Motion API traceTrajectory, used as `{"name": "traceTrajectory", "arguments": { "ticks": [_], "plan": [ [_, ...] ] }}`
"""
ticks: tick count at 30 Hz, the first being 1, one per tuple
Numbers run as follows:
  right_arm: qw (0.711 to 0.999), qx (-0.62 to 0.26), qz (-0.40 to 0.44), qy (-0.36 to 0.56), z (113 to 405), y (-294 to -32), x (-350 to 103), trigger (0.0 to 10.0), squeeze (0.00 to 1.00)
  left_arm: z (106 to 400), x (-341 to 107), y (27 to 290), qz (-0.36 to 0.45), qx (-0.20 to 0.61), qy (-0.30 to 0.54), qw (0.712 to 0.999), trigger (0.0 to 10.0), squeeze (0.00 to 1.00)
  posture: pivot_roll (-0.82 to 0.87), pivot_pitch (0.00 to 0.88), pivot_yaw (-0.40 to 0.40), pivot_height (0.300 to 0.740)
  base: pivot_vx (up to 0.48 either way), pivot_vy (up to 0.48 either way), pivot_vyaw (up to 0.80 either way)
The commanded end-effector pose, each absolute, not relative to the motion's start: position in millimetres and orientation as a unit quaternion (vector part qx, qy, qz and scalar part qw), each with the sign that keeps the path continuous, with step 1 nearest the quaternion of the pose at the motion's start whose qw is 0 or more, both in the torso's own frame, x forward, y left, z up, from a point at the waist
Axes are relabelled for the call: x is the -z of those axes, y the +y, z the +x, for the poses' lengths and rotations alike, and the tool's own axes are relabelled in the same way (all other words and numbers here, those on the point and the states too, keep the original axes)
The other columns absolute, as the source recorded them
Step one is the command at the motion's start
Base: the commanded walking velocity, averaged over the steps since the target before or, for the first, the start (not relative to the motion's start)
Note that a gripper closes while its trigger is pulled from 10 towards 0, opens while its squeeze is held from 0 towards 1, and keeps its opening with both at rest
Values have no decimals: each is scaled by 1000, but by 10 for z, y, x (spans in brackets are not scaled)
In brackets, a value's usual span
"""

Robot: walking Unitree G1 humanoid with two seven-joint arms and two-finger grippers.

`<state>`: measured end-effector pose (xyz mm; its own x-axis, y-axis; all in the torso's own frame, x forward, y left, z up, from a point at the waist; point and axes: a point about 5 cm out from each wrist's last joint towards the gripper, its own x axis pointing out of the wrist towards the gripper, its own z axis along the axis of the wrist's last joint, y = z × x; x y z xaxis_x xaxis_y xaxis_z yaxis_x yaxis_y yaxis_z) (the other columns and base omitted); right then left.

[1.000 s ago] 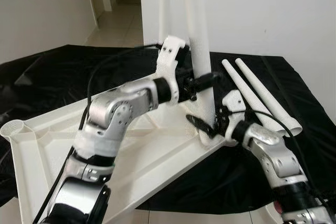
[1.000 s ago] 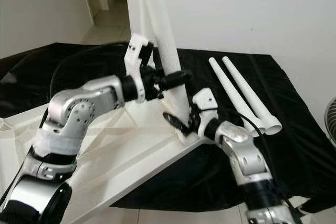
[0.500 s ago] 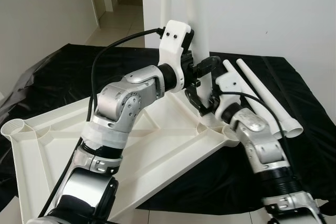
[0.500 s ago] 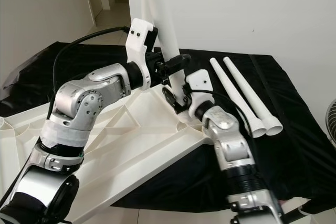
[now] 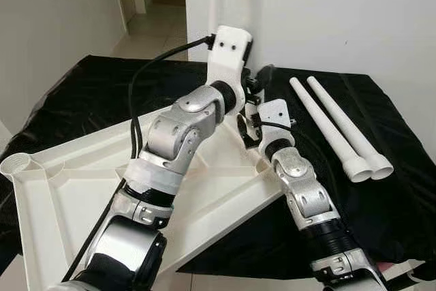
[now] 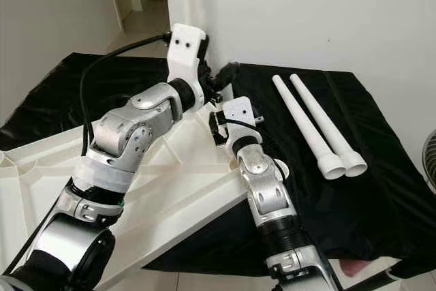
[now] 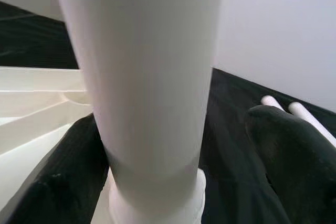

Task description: Building children table

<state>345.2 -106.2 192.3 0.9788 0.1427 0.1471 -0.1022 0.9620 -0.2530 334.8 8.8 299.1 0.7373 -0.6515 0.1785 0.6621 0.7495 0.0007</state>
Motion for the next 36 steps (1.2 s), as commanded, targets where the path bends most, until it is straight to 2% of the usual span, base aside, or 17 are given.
{"name": "traceTrajectory", "arguments": {
  "ticks": [1,14,15,16,18,19,21,23,24,25,36],
  "plan": [
    [987,-50,-124,-86,3474,-1051,-1932,10000,0,3346,-3062,55,-30,346,-99,933,10000,0,-33,0,-7,740,0,0,0],
    [983,-36,-136,-115,3569,-937,-1980,10000,0,3325,-3108,4,-34,343,-110,932,10000,0,-12,0,-12,740,0,0,0],
    [984,-35,-136,-113,3569,-934,-1972,8745,0,3323,-3114,3,-34,343,-111,932,10000,0,-12,0,-12,740,0,0,0],
    [984,-37,-137,-112,3569,-927,-1962,6000,0,3325,-3119,3,-34,342,-112,932,10000,0,-9,0,-12,740,0,0,0],
    [983,-38,-137,-112,3568,-923,-1957,6000,0,3326,-3122,3,-34,342,-112,932,10000,0,-9,0,-12,740,0,0,0],
    [983,-38,-141,-113,3565,-917,-1953,4353,0,3327,-3126,5,-34,342,-113,932,10000,0,-10,0,-11,740,0,0,0],
    [982,-39,-143,-114,3564,-912,-1948,4000,0,3328,-3128,6,-34,342,-113,932,10000,0,-10,0,-10,740,0,0,0],
    [981,-39,-150,-117,3563,-907,-1943,1529,0,3324,-3132,2,-31,342,-114,932,10000,0,-14,0,-7,740,0,0,0],
    [981,-39,-150,-117,3563,-907,-1943,1529,0,3324,-3132,2,-31,342,-114,932,10000,0,-14,0,-7,740,0,0,0],
    [981,-36,-153,-118,3565,-917,-1941,0,0,3321,-3132,-7,-30,344,-114,932,10000,0,-14,0,-7,740,0,0,0],
    [981,2,-156,-118,3606,-1014,-1946,0,0,3314,-3148,-19,-5,336,-134,932,10000,0,-13,0,-8,740,0,0,0]
  ]
}}
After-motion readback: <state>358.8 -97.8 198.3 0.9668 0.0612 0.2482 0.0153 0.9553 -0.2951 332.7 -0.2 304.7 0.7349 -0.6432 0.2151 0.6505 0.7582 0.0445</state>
